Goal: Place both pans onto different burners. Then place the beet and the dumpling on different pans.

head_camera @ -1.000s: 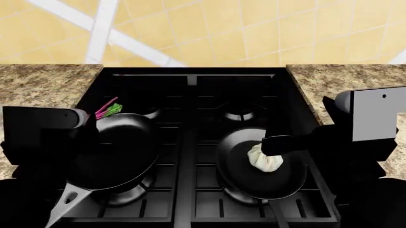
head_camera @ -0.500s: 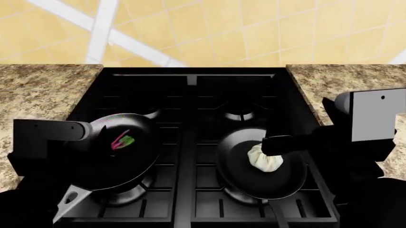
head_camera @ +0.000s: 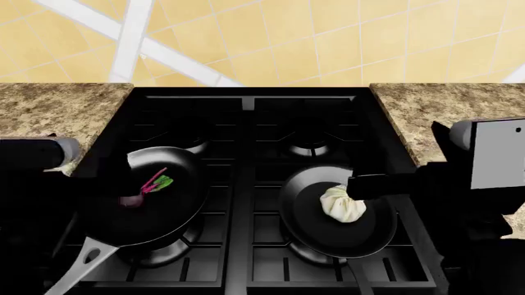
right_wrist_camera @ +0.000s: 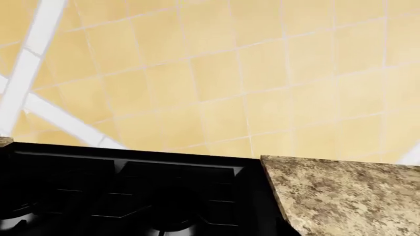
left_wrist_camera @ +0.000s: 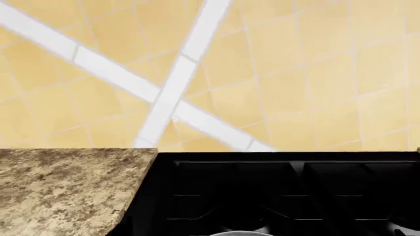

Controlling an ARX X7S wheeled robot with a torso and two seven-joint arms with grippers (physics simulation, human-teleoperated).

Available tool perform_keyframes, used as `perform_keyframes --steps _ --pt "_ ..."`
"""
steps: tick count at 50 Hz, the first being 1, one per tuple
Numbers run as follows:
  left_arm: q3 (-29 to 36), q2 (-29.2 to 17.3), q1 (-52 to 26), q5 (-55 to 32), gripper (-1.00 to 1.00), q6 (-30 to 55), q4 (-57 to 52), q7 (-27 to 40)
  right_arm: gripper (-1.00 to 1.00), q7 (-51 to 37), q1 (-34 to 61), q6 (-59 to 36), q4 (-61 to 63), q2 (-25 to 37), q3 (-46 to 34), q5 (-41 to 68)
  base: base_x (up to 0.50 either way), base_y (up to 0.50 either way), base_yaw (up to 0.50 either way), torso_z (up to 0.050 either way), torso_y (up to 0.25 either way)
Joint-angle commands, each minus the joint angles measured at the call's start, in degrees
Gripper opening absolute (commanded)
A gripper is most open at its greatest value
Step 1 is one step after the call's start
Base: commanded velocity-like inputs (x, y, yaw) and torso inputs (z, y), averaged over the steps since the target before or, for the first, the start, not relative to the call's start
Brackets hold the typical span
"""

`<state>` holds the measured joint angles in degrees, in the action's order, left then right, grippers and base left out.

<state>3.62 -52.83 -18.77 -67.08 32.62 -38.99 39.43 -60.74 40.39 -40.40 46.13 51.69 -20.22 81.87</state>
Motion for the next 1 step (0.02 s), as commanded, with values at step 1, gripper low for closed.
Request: perform_keyframes --steps 1 --pt "-9.29 -1.26 6.13 -1.54 1.00 -6.17 -8.82 2.26 1.00 -1.49 -4.54 3.43 5.70 3.24 3.50 -3.53 0.00 0.00 0.00 0.000 0.000"
